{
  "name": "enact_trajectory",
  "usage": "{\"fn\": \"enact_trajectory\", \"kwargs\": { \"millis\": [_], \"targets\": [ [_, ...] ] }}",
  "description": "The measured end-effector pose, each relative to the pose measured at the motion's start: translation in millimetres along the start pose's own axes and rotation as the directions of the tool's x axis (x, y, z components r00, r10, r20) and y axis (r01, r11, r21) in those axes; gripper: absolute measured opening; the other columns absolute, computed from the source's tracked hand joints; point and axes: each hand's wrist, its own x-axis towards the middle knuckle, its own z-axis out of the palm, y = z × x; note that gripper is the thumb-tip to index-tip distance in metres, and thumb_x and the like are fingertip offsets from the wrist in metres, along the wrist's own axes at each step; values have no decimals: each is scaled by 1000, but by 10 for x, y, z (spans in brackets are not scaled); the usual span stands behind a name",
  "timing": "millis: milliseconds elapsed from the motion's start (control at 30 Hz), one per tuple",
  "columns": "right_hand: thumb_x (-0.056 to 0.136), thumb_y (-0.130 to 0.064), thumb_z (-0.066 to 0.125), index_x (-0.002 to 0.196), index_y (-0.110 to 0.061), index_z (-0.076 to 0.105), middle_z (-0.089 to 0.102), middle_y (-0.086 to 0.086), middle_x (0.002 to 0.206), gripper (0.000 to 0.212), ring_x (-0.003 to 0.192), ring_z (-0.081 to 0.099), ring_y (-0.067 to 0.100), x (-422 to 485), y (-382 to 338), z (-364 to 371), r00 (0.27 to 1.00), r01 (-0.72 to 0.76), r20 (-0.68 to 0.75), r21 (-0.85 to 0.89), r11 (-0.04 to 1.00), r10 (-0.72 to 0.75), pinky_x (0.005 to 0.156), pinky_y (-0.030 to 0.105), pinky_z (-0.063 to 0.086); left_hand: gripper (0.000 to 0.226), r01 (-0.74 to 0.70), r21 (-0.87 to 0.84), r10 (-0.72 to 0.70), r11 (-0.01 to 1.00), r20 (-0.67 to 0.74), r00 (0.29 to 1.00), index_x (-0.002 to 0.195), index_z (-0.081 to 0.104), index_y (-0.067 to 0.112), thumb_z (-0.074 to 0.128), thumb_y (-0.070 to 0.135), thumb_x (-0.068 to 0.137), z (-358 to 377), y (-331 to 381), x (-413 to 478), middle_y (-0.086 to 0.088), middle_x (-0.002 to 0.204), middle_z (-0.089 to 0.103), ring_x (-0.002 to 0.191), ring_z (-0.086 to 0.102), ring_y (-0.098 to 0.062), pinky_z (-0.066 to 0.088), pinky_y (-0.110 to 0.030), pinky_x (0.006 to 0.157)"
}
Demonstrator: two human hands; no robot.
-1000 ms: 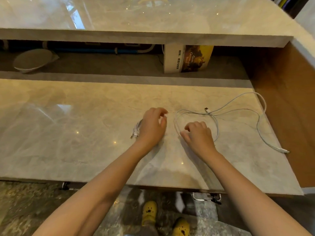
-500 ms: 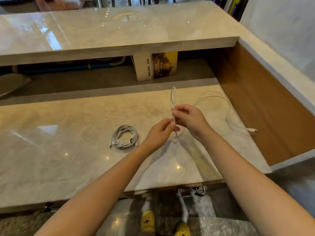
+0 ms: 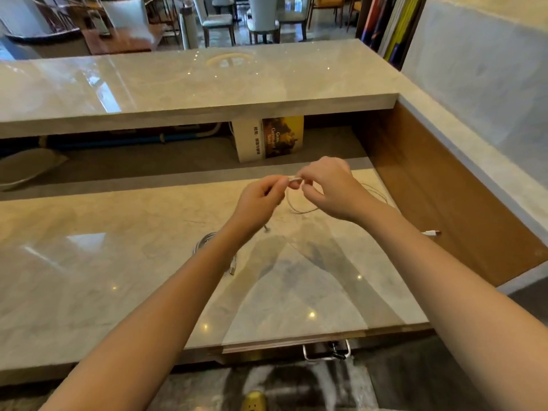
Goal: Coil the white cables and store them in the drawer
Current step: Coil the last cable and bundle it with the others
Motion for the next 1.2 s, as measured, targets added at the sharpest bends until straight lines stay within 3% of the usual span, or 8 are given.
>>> {"fn": "enact_trajectory", "kwargs": {
  "millis": [67,200,400,633,767,967,1067,1200],
  "targets": [
    [97,-28,45,98,-19,66,64,-4,88,23,86,52,15,28,30,-107,999,38,6,24,999,-38,91,35,35,25,-3,-18,3,1000,2,1000,85,65,27,44,26,98,-84,42,41,5,63,47,56,41,-6,36,-20,54],
    [97,-23,48,102,-13,67,64,-2,88,21,80,56,10,101,76,-324,990,-4,-129,413,911,62,71,21,44,24,18,-116,-13,993,43,999,89,66,21,43,25,98,-194,32,84,5,60,47,54,42,-8,40,-22,54],
    [97,-24,48,98,-14,67,55,-13,73,22,64,49,-3,140,129,-365,943,-82,-232,529,844,238,57,8,37,29,56,-287,-23,956,116,993,90,61,15,34,21,101,-230,62,115,5,59,44,52,38,-9,39,-23,54],
    [97,-23,47,85,-13,63,52,-2,65,23,58,48,7,-95,368,-122,924,-197,-128,651,733,361,58,28,40,32,-2,-888,214,459,108,971,95,56,12,27,25,101,-382,505,340,7,52,40,41,32,-3,27,-14,39],
    [98,-21,44,92,-12,60,57,0,74,19,70,55,15,-246,363,153,919,-332,51,635,697,391,64,24,46,30,-40,-923,205,383,43,978,107,55,13,29,27,102,-411,609,431,7,55,42,45,32,-4,27,-15,42],
    [100,-16,35,108,-14,54,56,1,79,20,66,56,17,-183,76,189,922,-382,192,604,700,337,59,25,51,35,-274,-646,276,712,-101,956,133,43,24,29,16,102,-408,575,446,3,74,59,72,54,-10,45,-23,69],
    [100,-23,36,116,-16,57,64,2,101,27,87,60,24,-32,-199,-51,975,-146,192,187,971,110,67,32,45,36,-280,-281,277,918,-52,959,132,44,25,38,12,99,-361,566,428,1,85,66,90,63,-15,52,-28,86],
    [96,-34,45,101,-17,61,60,-1,82,23,75,59,20,111,-439,-472,994,90,-40,-181,979,-99,61,28,37,29,-133,339,108,931,93,990,125,53,12,43,14,98,-354,490,403,0,83,63,71,63,-9,54,-16,68]
  ]
}}
